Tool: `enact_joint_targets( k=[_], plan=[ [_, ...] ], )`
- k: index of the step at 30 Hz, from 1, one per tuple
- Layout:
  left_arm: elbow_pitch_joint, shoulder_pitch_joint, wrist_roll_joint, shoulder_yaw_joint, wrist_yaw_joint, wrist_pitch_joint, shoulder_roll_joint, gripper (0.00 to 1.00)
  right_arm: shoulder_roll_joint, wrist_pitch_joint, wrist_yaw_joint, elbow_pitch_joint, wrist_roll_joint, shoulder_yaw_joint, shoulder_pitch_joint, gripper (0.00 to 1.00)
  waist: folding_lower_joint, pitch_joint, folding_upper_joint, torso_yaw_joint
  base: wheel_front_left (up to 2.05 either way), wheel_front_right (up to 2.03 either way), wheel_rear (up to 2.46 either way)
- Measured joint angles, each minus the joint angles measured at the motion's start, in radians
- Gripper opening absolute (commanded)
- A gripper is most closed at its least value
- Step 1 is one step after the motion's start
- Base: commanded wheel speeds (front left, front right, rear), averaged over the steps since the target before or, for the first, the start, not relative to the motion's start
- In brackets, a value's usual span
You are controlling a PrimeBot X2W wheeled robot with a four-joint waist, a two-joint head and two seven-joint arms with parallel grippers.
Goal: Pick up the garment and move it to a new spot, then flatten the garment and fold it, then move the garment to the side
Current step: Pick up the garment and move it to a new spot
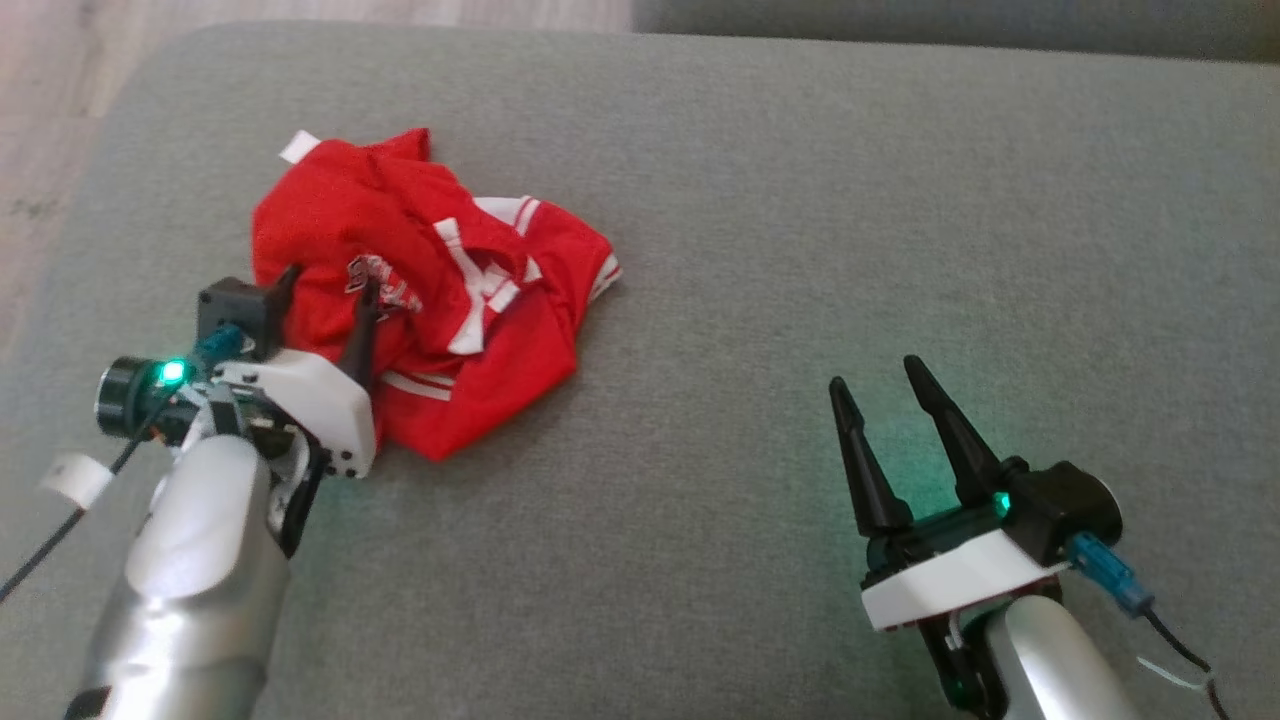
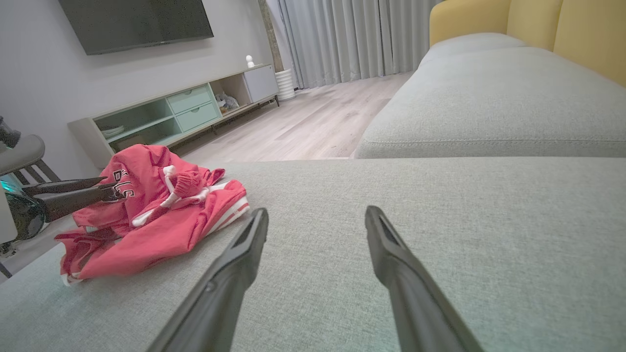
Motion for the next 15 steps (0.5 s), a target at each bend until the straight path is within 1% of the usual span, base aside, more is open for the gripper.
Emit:
enact_joint_targets(
  k=[3, 4, 5, 10, 15],
  plan=[
    [0.058, -0.027, -0.017, 0.001, -0.001, 0.011, 0.009, 1.00, 0.000, 0.000, 0.000, 0.000, -0.005, 0.008, -0.011, 1.00, 0.0001, 0.015, 0.0000, -0.019, 0.00, 0.00, 0.00],
    [0.074, -0.034, -0.026, 0.000, -0.002, 0.018, 0.010, 0.42, 0.000, 0.000, 0.000, 0.000, -0.008, 0.009, -0.016, 1.00, 0.0000, 0.017, 0.0000, -0.026, 0.00, 0.00, 0.00],
    [0.091, -0.041, -0.033, -0.006, -0.009, 0.013, 0.015, 0.00, 0.000, 0.000, 0.000, 0.000, -0.008, 0.010, -0.023, 1.00, -0.0001, 0.020, 0.0000, -0.039, 0.00, 0.00, 0.00],
    [0.065, -0.047, -0.050, -0.004, -0.009, -0.109, 0.016, 0.00, -0.001, 0.000, 0.000, 0.001, -0.005, 0.008, -0.027, 1.00, -0.0002, -0.001, 0.0000, -0.053, 0.00, 0.00, 0.00],
    [-0.053, -0.062, -0.082, -0.013, -0.010, -0.209, 0.009, 0.00, -0.001, 0.000, 0.000, 0.006, 0.010, 0.008, -0.025, 1.00, -0.0002, -0.045, 0.0000, -0.062, 0.00, 0.00, 0.00]
  ],
)
